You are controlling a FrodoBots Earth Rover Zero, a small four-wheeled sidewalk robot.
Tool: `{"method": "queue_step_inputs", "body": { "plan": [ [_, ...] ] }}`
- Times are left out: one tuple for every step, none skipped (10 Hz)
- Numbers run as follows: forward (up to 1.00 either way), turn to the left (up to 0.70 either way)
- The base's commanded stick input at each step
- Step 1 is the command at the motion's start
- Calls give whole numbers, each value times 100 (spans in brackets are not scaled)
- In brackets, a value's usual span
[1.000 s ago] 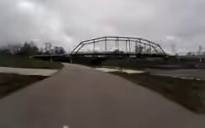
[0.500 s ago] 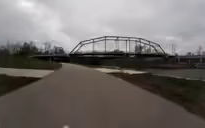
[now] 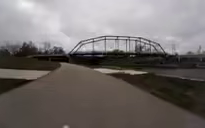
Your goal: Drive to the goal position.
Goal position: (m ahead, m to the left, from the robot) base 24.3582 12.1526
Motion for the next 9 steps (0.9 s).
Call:
{"method": "queue_step_inputs", "body": {
  "plan": [
    [100, 0],
    [100, 0],
    [100, 0],
    [100, 0],
    [100, 0],
    [100, 0],
    [100, 1],
    [100, 35],
    [100, 40]
  ]
}}
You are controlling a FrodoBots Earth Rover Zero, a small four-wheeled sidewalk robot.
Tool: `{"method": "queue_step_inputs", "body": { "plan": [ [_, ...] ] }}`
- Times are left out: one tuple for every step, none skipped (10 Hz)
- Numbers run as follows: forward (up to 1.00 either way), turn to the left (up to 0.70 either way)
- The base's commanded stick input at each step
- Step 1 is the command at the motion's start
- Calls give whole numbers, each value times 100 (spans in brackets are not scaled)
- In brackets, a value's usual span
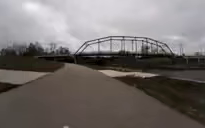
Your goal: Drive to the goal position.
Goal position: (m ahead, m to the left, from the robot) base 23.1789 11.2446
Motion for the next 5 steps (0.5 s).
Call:
{"method": "queue_step_inputs", "body": {
  "plan": [
    [100, 7],
    [100, 0],
    [100, 0],
    [100, 0],
    [100, 0]
  ]
}}
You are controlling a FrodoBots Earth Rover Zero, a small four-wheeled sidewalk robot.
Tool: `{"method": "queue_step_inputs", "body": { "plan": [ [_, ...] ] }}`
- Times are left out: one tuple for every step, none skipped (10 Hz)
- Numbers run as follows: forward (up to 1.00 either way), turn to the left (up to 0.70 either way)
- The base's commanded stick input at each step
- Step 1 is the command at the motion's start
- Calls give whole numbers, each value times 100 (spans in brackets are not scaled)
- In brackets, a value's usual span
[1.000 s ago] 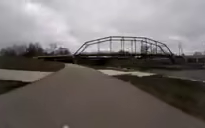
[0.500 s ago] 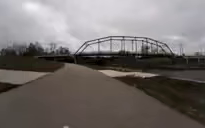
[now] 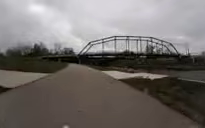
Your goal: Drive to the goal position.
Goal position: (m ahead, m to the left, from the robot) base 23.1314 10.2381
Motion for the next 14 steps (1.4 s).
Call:
{"method": "queue_step_inputs", "body": {
  "plan": [
    [100, 0],
    [100, 0],
    [100, 0],
    [100, 25],
    [100, 40],
    [100, 18],
    [100, 2],
    [100, 0],
    [100, 0],
    [100, 17],
    [100, 40],
    [100, 40],
    [100, 40],
    [100, 40]
  ]
}}
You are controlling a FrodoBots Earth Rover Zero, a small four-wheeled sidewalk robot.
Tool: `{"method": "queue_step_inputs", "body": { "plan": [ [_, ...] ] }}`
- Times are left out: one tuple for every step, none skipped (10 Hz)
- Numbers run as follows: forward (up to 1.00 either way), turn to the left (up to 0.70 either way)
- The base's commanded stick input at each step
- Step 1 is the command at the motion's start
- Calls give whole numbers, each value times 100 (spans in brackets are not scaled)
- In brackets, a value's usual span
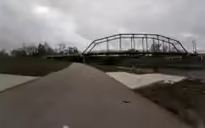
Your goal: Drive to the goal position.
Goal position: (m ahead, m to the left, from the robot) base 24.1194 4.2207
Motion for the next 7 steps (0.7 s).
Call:
{"method": "queue_step_inputs", "body": {
  "plan": [
    [100, 34],
    [100, 11],
    [100, 0],
    [100, 0],
    [100, 0],
    [100, 0],
    [100, 0]
  ]
}}
